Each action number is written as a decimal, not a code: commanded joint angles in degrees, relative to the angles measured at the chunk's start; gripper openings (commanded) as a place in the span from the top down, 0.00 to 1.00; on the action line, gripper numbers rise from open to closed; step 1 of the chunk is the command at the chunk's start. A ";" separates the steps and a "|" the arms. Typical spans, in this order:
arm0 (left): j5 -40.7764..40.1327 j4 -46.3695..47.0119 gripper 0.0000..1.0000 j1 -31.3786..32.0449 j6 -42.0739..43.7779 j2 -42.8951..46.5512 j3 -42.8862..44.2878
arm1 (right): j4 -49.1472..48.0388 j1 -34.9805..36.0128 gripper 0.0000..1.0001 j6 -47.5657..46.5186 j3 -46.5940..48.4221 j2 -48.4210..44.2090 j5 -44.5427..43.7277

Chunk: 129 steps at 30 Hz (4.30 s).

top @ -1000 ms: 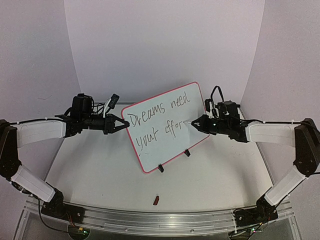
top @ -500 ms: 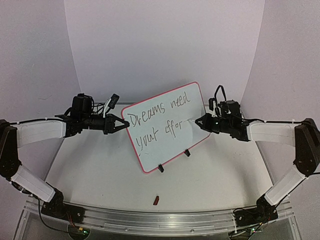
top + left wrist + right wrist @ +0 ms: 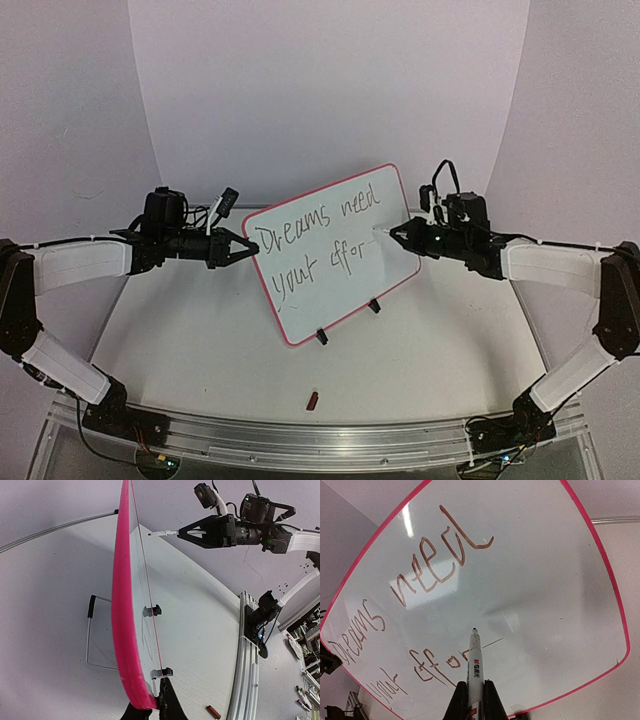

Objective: Write a sentence on the whiteboard
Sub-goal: Write a sentence on the whiteboard, then place the whiteboard at the center of the board.

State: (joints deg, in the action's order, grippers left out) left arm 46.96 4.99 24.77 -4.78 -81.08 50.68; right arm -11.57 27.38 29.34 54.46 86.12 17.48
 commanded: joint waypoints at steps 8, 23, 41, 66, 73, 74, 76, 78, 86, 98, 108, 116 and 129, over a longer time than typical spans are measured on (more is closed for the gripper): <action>-2.30 -4.05 1.00 1.13 7.33 -2.24 0.21 | -2.23 -0.12 1.00 -1.39 4.32 4.38 2.28; -2.19 -4.11 1.00 1.15 7.33 -2.24 0.30 | -2.23 -0.13 1.00 -0.63 -1.47 3.61 0.21; -2.05 -4.02 1.00 1.15 7.26 -1.93 0.21 | -0.22 -0.12 1.00 -0.63 -2.54 1.03 -4.76; -2.13 -4.02 1.00 1.24 7.25 -2.02 0.21 | 1.03 -0.27 1.00 -1.51 -2.19 0.88 -6.67; -2.14 -4.11 1.00 1.24 7.34 -1.92 0.21 | 0.94 -0.29 1.00 -1.63 -1.59 2.35 -6.75; -2.12 -4.17 1.00 1.25 7.36 -1.91 0.21 | 0.94 -0.30 1.00 -1.66 -1.51 2.50 -6.74; -2.21 -4.20 1.00 1.24 7.35 -1.81 0.21 | 0.81 -0.29 1.00 -1.67 -1.36 2.80 -6.75; -2.22 -4.20 1.00 1.24 7.33 -1.85 0.21 | 0.76 -0.25 1.00 -1.74 -1.14 3.08 -6.68; -2.22 -4.29 1.00 1.24 7.44 -1.90 0.24 | 0.38 -0.27 1.00 -1.83 -0.27 4.73 -6.26; -2.31 -4.32 1.00 1.25 7.16 -2.15 0.39 | 1.54 -0.28 1.00 -1.11 -3.36 -3.51 -7.65; -2.23 -3.81 0.87 1.24 6.33 -2.28 0.40 | 7.65 -0.29 1.00 -2.83 -5.94 -13.91 -11.95; -2.78 -3.50 0.73 1.25 5.79 -1.45 -0.65 | 9.29 -0.30 1.00 -2.98 -6.36 -17.35 -12.60; -5.18 -4.52 0.29 1.24 3.99 5.72 -4.90 | 10.36 -0.27 1.00 -3.72 -7.56 -21.18 -12.60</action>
State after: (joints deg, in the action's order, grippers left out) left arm 42.97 0.52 26.09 -0.05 -80.09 47.44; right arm -1.59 27.29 26.50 47.58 67.16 5.76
